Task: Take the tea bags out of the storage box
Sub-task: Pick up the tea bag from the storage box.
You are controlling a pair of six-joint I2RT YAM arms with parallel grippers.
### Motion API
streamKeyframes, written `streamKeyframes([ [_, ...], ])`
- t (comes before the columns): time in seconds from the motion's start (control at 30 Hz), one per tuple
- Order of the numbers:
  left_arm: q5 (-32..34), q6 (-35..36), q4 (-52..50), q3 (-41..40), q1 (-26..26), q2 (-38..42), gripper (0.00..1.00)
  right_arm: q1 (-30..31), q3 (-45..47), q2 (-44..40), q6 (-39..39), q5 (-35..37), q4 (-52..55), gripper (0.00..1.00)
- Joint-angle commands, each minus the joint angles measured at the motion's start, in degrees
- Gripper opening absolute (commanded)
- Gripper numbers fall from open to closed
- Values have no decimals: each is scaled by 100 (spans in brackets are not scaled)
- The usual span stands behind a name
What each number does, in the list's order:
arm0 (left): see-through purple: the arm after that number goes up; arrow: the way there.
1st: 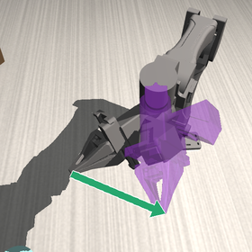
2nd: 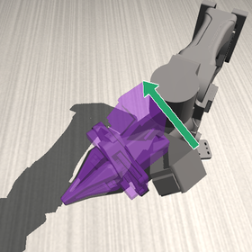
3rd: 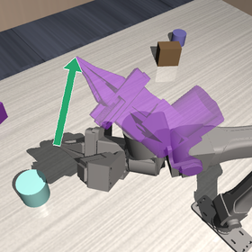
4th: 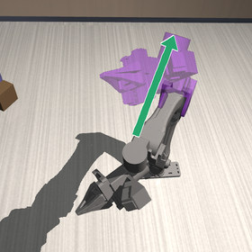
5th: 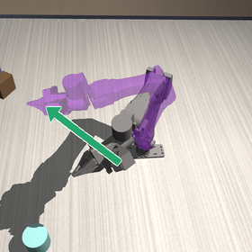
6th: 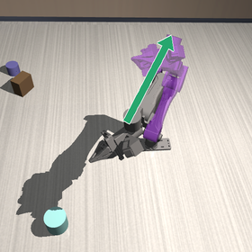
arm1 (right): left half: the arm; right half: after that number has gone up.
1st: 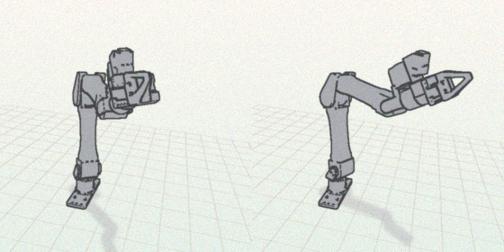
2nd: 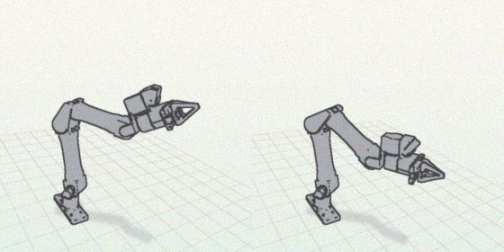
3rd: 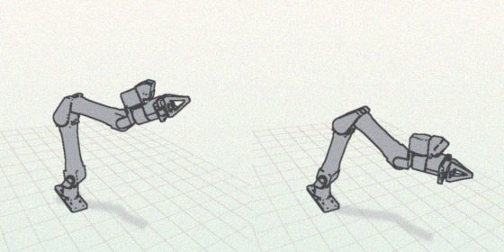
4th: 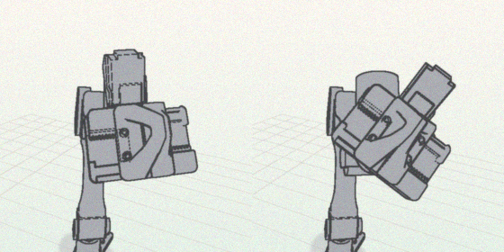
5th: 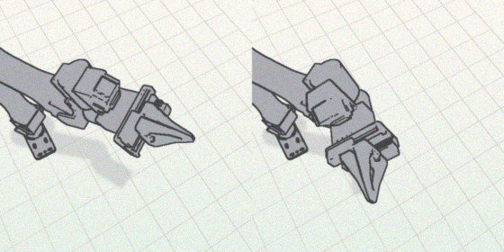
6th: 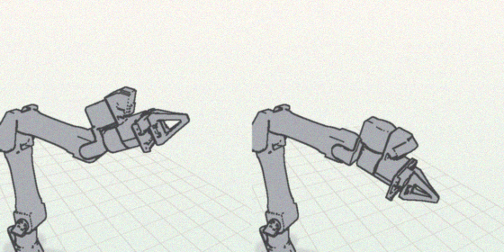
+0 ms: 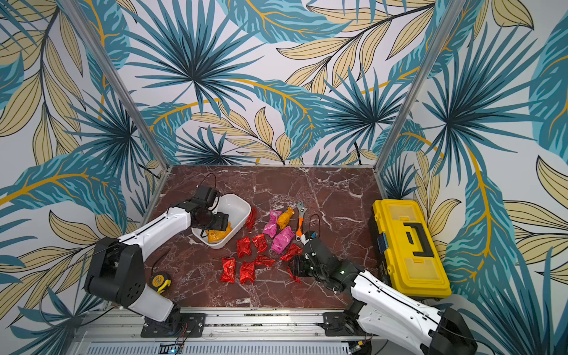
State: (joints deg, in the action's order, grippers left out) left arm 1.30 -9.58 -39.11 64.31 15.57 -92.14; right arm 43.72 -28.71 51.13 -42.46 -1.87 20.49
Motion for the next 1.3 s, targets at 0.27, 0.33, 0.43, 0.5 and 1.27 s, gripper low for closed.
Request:
streamKeyframes([
  [0.27,-509,746,-850,789,-50,-1237,66,22,-153,24,141,231,148,58],
  [0.33,-460,739,-861,793,-49,-1289,57,22,-153,11,143,253,139,58],
  [0.43,-350,757,-863,815,-47,-1264,41,22,-153,2,155,263,112,58],
  [0.5,-318,751,-870,832,-47,-1206,31,22,-153,2,162,266,113,58],
  [1.27,-2104,-2158,1360,-281,115,1795,8,22,-880,525,64,-345,-648,62],
])
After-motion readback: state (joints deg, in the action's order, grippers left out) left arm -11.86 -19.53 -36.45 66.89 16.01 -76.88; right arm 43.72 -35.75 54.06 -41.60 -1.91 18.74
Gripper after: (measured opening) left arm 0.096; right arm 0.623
